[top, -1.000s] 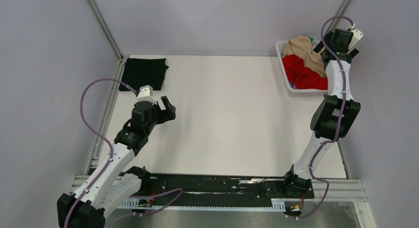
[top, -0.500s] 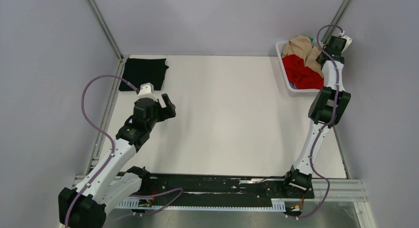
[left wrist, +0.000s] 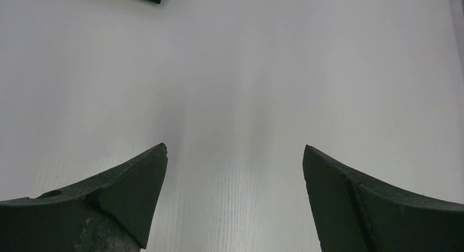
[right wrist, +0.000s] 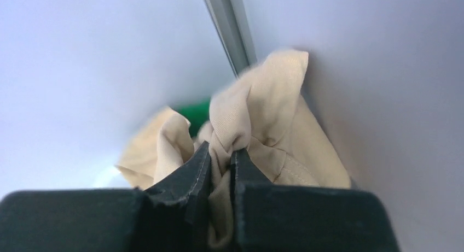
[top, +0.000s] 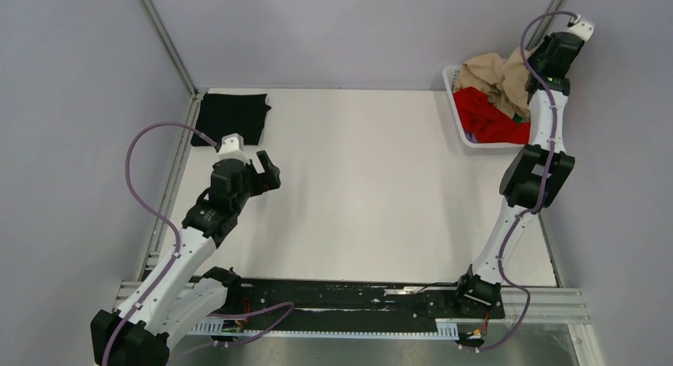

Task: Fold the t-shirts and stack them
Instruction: Grab crumpled tshirt from bin with the right arm, then move the tshirt to the center of the board

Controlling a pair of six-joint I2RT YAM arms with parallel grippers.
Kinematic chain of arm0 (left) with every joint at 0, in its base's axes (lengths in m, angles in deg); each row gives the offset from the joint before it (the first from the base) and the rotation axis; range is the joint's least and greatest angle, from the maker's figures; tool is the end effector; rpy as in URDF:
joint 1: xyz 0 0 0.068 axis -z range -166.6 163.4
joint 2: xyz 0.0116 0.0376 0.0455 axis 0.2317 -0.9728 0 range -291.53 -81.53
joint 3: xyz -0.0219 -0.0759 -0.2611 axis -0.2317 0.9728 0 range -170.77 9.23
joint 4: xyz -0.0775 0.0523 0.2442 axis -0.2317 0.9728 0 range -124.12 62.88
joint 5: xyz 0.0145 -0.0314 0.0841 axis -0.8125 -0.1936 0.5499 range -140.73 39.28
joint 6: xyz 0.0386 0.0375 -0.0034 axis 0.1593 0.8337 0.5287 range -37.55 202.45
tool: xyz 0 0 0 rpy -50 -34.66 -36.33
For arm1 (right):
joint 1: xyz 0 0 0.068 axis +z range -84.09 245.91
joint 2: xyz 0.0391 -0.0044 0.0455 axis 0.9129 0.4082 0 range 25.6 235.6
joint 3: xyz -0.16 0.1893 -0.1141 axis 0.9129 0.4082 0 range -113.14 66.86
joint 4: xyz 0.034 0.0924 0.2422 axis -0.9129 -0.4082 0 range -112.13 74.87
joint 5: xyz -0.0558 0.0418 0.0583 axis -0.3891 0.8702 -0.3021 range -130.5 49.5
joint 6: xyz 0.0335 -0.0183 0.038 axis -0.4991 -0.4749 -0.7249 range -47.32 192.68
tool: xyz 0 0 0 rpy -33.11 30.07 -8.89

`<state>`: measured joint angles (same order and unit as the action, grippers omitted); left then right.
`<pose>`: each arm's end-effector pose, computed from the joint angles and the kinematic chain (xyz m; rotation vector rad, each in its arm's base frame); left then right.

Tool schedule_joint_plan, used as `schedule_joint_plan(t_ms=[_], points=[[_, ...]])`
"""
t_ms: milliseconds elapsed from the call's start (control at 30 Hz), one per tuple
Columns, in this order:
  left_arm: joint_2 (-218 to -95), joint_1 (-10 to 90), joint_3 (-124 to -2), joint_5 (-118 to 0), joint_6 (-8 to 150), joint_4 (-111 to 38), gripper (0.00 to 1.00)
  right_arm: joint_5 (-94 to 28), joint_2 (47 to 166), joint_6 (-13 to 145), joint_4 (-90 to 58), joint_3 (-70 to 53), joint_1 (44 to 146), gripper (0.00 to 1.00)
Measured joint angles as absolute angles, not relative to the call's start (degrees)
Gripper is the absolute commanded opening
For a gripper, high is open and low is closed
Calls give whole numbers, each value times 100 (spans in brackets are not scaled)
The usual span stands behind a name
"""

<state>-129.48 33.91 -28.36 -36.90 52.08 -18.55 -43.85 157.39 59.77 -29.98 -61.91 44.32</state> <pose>0.1835 -0.0595 0.2771 -0.3259 1.9977 -0.3215 0.5088 -0.2036 0.3238 0.5973 1.7881 -0.1589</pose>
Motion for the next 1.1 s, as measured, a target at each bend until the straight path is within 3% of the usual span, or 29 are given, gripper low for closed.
schedule_joint_plan(t_ms=[300,700,867,1033,1100], points=[[-12731,3391,-2834,-3723,5202,-1853,100,-3754,14274,5367,-954,-6159,4434,0],[-12718,3391,-2834,-3782,5182,-1848,100,-1159,14165,3206,-303,-6469,4627,0],[-12604,3391,-2834,-3780,5134,-1673,100,-77,14014,2867,-349,-6174,5355,0],[-12244,3391,-2834,-3721,5042,-1413,100,572,13586,3523,-786,-5387,6712,0],[-12062,3391,-2834,-3655,5001,-1326,100,834,13385,3837,-895,-4952,7197,5]])
